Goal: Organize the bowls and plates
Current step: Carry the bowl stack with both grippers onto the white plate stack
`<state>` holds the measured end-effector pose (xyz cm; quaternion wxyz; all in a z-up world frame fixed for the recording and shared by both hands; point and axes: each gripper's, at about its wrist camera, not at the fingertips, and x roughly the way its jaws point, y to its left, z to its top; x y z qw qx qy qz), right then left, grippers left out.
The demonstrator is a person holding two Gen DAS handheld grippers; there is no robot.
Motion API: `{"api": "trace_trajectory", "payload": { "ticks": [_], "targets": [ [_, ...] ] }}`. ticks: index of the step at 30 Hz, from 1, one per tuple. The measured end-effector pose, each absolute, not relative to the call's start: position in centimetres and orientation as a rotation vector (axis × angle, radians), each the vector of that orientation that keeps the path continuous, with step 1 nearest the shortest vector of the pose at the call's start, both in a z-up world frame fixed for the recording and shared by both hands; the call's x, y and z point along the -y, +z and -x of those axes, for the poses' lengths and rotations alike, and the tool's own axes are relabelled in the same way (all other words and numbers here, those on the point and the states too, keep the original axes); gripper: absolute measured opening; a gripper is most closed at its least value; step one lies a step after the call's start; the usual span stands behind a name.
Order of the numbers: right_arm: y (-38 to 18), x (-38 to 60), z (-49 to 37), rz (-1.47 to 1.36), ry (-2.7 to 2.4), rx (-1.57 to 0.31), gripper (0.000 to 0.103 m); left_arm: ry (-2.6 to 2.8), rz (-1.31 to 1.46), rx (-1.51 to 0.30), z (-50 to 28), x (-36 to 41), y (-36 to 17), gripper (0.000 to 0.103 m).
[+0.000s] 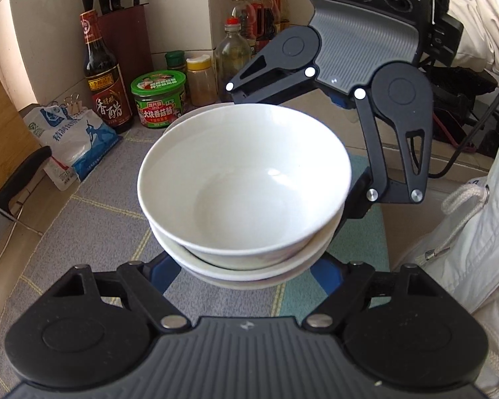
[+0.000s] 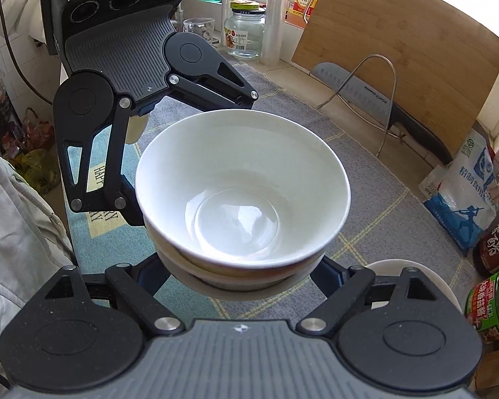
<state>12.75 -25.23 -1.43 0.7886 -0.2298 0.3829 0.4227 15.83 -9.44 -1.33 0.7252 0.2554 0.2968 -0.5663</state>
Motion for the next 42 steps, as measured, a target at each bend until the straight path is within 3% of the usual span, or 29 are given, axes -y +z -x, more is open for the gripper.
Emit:
{"api": "trace_trajectory", "payload": {
  "ticks": [19, 38, 40, 42],
  "targets": [
    [-3.1, 35.3, -17.4, 0.517, 0.83, -0.852, 0.092, -1.267, -0.607, -0.625, -21.2, 21.3, -2.9, 0.083],
    [-4.3, 36.9, -18.2, 0.472, 0.804, -0.885, 0.093, -1.252, -0.619, -0.612, -21.7, 23.0, -4.4, 0.084],
    [-4.2, 36.8, -18.0, 0.469, 0.794, -0.873, 0.103, -1.24, -0.612, -0.603, -21.5, 22.9, -4.3, 0.088],
    [-4.0, 36.7, -17.9, 0.466, 0.787, -0.868, 0.103, -1.224, -0.602, -0.581, -21.3, 22.4, -4.2, 0.095]
  ]
}}
